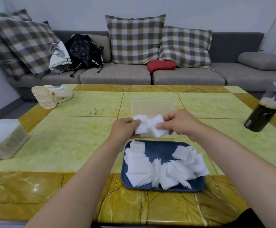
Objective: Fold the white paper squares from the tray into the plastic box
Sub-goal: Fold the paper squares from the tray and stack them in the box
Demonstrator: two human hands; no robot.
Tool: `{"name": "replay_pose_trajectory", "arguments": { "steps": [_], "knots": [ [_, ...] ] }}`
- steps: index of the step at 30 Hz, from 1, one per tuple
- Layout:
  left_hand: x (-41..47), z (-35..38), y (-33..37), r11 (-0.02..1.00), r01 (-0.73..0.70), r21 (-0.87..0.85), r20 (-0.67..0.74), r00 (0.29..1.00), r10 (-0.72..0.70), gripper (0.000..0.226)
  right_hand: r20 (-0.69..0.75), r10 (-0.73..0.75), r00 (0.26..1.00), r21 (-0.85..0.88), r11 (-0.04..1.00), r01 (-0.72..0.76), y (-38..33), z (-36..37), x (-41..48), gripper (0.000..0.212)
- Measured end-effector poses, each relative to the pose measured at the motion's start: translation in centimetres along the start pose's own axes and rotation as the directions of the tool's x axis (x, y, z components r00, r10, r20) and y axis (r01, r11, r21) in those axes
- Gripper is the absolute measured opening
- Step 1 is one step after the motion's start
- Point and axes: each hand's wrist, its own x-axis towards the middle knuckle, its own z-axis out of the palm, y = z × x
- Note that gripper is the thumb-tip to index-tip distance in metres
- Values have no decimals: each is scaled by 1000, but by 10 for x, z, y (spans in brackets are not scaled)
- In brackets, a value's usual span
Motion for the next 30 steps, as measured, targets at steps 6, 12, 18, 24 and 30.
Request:
{"name": "replay_pose_trajectory", "arguments": {
  "steps": [6, 12, 18, 24, 30],
  "knots": [
    [-8, 12, 7, 991, 66, -114, 175, 984, -46, 20, 25, 31, 999, 166, 985, -35, -7, 10, -4, 25],
    [-10, 17, 10, 987, 70, -146, 269, 963, -29, 30, -89, 32, 995, 82, 996, -25, -4, 12, 1, 43],
    [-11, 16, 8, 996, 11, -86, 386, 922, 23, 32, -42, 125, 991, 128, 985, -119, -2, 6, 2, 36],
    [-1, 18, 15, 989, 21, -144, 324, 946, 27, 30, 152, 106, 983, 267, 953, -144, 2, -8, 11, 24],
    [11, 25, 24, 991, -126, 44, 259, 960, 111, 30, 158, 36, 987, 377, 922, -94, -5, -9, 23, 18]
  ]
}}
